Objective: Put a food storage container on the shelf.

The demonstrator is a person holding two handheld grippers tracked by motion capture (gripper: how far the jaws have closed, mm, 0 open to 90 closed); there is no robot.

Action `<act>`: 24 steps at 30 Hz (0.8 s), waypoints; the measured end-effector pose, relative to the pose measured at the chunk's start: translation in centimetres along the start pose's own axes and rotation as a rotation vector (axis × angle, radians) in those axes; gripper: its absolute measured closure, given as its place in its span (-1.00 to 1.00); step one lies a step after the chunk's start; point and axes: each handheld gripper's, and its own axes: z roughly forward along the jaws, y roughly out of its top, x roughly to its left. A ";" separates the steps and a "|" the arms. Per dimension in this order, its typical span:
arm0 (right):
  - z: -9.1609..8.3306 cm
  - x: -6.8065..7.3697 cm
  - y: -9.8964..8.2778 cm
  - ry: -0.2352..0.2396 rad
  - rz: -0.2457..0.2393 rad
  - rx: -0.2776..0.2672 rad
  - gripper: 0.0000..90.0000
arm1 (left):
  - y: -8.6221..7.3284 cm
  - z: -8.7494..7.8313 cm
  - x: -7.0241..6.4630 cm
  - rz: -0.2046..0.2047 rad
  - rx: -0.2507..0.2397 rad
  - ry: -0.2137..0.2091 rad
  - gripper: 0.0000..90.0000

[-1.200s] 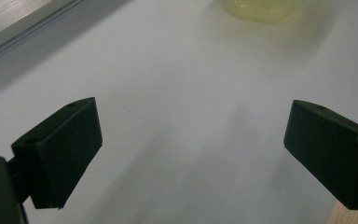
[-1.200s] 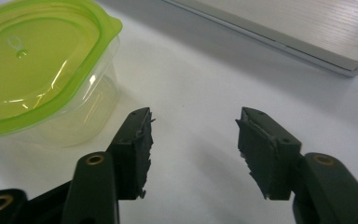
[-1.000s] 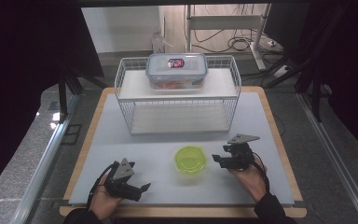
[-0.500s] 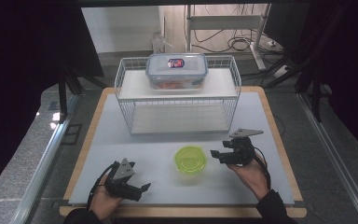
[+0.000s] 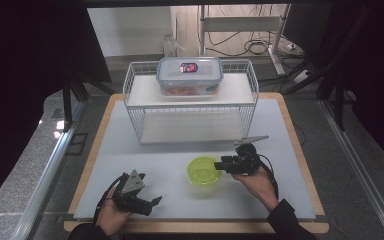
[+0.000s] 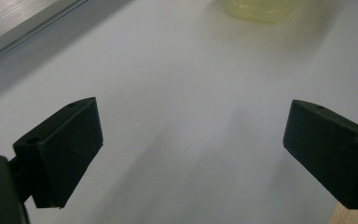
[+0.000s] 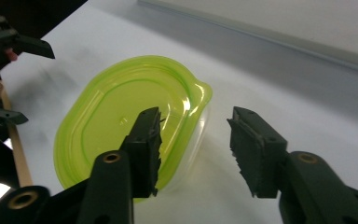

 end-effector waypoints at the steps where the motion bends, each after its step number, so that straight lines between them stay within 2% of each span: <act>1: 0.2 -0.1 0.1 0.011 0.014 0.011 0.28 | 0.0 0.0 0.0 0.003 0.000 0.001 -0.90; 11: 1.1 -1.2 0.2 0.116 0.114 0.031 0.59 | 0.0 0.0 -0.1 0.010 -0.001 -0.001 -0.90; 15: 1.5 -1.4 0.3 0.181 0.145 0.039 0.76 | 0.0 0.0 -0.1 0.011 0.000 0.000 -0.90; 20: 1.7 -1.0 0.6 0.173 0.136 0.057 0.78 | 0.0 0.0 -0.1 0.013 -0.003 0.002 -0.89; 24: 1.6 -1.0 0.6 0.175 0.151 0.054 0.79 | 0.0 0.0 -0.1 0.014 -0.002 0.003 -0.89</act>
